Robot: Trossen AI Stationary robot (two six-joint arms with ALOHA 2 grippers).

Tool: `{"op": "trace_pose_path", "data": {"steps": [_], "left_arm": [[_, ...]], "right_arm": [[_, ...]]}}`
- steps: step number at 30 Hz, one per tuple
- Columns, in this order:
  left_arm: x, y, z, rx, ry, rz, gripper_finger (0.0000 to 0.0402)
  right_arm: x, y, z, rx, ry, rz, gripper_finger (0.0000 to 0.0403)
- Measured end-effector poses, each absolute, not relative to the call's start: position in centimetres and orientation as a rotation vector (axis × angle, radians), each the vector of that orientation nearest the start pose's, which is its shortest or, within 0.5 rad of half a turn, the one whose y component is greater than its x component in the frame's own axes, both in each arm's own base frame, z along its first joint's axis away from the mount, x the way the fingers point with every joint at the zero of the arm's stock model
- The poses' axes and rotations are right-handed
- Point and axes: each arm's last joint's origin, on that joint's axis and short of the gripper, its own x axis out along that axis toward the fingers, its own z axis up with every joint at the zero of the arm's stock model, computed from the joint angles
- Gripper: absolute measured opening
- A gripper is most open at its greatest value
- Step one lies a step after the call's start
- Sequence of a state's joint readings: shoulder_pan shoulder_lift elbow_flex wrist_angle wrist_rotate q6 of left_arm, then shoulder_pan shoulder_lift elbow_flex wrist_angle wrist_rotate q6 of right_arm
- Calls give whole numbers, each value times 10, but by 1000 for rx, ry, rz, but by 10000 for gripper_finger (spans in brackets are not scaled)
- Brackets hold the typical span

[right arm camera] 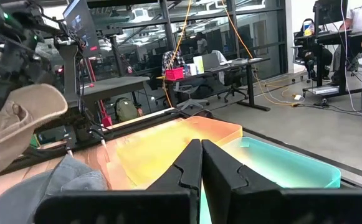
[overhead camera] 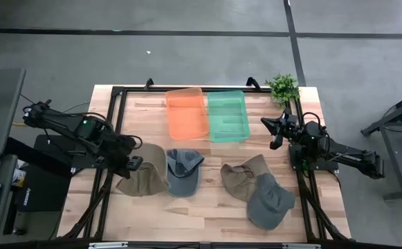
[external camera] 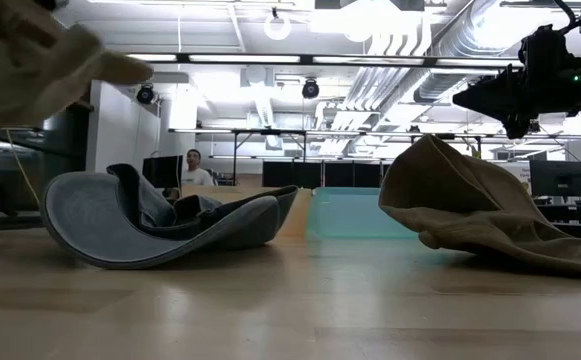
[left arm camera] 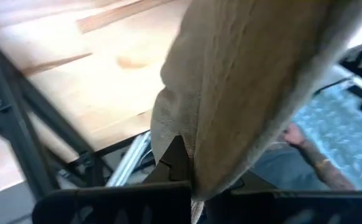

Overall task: Pick & Place hat
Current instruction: Put the left brown cap into the orange bin

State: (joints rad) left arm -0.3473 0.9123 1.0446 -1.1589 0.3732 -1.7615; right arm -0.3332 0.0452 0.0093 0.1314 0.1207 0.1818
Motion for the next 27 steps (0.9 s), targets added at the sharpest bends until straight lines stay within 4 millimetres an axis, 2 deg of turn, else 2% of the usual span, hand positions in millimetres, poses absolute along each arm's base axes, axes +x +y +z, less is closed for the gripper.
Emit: {"op": "trace_pose_path", "data": {"steps": [12, 27], "left_arm": [[139, -55, 365, -1534, 996, 382, 0], [152, -53, 399, -1526, 705, 331, 0]], "right_arm": [[93, -36, 176, 168, -136, -443, 5], [93, -36, 176, 168, -136, -443, 5]]}}
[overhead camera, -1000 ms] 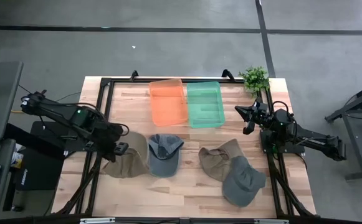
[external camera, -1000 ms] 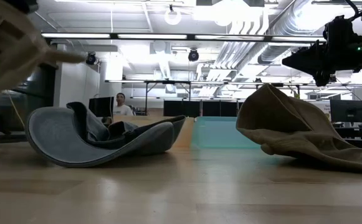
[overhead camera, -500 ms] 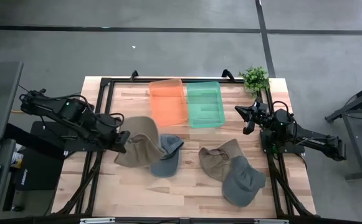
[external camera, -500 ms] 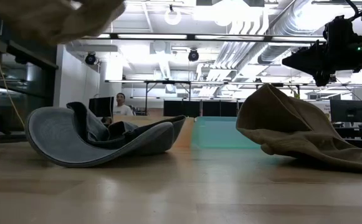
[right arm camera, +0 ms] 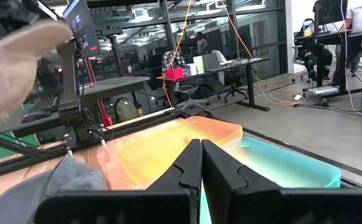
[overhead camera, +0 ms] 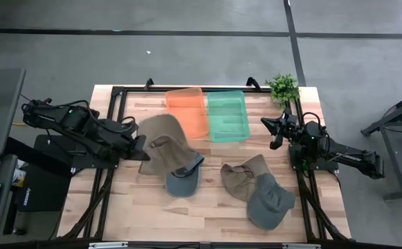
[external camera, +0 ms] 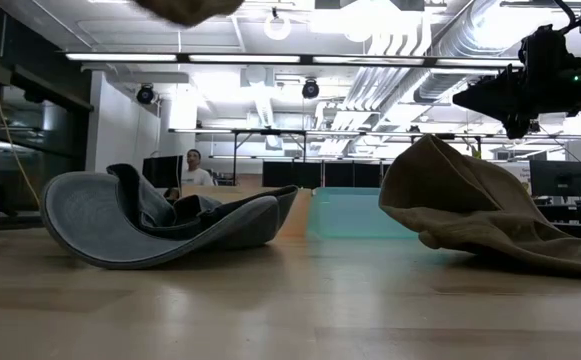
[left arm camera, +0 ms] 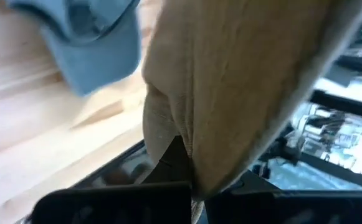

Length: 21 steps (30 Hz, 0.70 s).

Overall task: Pick & Place hat
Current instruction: Put the left brown cap into the orange bin

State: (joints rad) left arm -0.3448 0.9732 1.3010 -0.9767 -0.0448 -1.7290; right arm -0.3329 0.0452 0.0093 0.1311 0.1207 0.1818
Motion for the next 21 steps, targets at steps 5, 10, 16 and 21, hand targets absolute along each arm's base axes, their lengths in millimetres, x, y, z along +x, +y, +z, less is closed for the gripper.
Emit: {"op": "trace_pose_path", "data": {"steps": [5, 10, 16, 21], "left_arm": [[159, -43, 407, -1493, 607, 371, 0], [168, -26, 413, -1442, 545, 375, 0], [187, 1, 409, -1414, 562, 369, 0], [200, 30, 402, -1395, 607, 333, 0]], "right_arm": [[93, -36, 176, 168, -137, -444, 5], [93, -36, 176, 168, -137, -443, 5], [93, -36, 176, 168, -136, -443, 5], [93, -36, 176, 168, -137, -443, 5]]}}
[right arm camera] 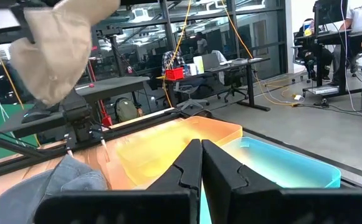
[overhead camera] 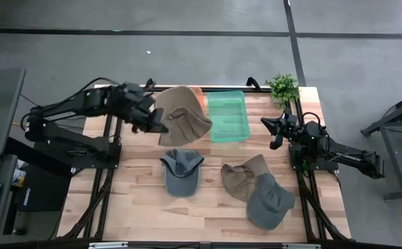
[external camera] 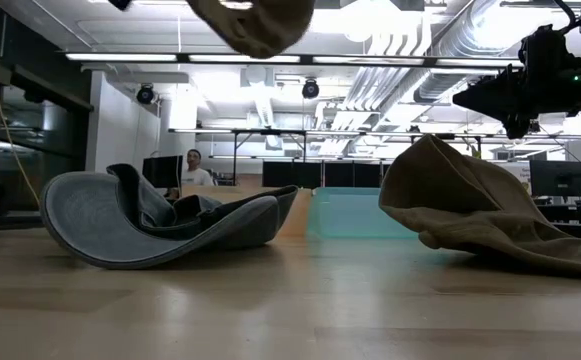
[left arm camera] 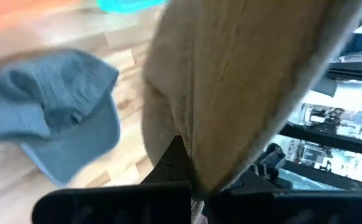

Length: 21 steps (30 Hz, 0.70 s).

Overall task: Pick & Place hat
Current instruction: Put the left brown cap into the orange bin

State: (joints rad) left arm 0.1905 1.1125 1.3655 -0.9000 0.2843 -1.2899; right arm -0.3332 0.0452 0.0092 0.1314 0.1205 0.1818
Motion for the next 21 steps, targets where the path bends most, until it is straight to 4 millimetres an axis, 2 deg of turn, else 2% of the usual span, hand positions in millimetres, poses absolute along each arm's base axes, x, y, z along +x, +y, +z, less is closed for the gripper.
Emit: {"op": "trace_pose_path", "data": {"steps": [4, 13, 21], "left_arm": [[206, 62, 393, -1403, 632, 315, 0], [206, 136, 369, -1431, 638, 296, 0], [213, 198, 325, -1503, 690, 243, 0]], "right_arm": [[93, -36, 176, 168, -136, -443, 5], [93, -36, 176, 168, -137, -444, 5], [93, -36, 176, 168, -137, -443, 5]]}}
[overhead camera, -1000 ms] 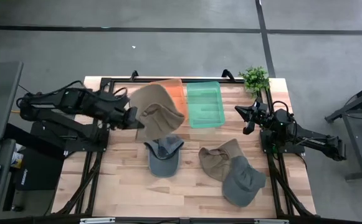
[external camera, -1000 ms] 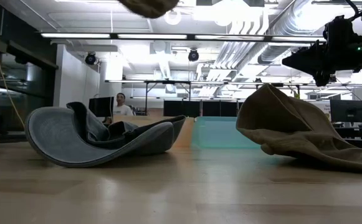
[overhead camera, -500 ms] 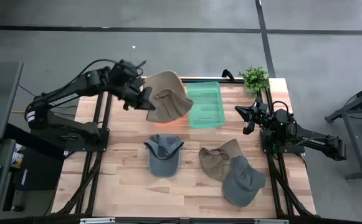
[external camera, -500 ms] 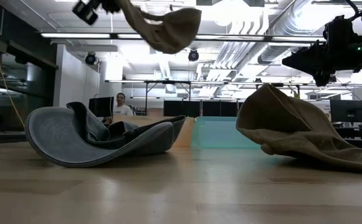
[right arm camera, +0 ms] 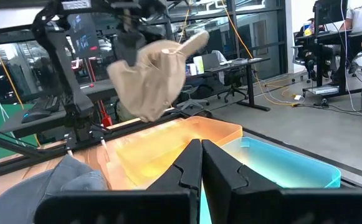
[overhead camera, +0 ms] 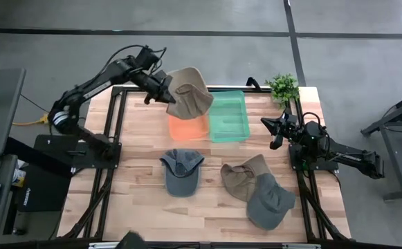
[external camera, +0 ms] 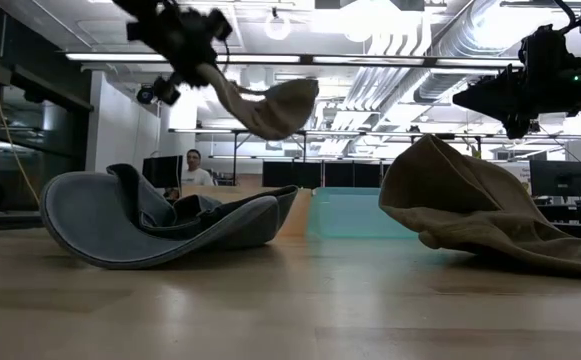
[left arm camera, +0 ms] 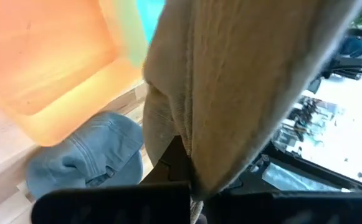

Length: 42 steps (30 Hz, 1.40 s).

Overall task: Pick & Place hat
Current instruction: Put the left brown cap into the orange bin

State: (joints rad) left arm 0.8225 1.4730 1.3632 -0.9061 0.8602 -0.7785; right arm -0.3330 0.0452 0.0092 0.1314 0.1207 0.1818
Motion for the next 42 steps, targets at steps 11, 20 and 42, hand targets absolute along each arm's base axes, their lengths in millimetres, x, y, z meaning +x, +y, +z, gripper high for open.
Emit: {"op": "trace_pose_path", "data": {"steps": [11, 20, 42], "left_arm": [[230, 238, 259, -1619, 829, 221, 0], [230, 242, 238, -1599, 941, 369, 0], [240, 250, 205, -1608, 1040, 559, 0]], "right_arm": [[93, -36, 176, 168, -137, -444, 5], [93, -36, 176, 168, -137, -443, 5], [93, -36, 176, 168, -137, -443, 5]]}}
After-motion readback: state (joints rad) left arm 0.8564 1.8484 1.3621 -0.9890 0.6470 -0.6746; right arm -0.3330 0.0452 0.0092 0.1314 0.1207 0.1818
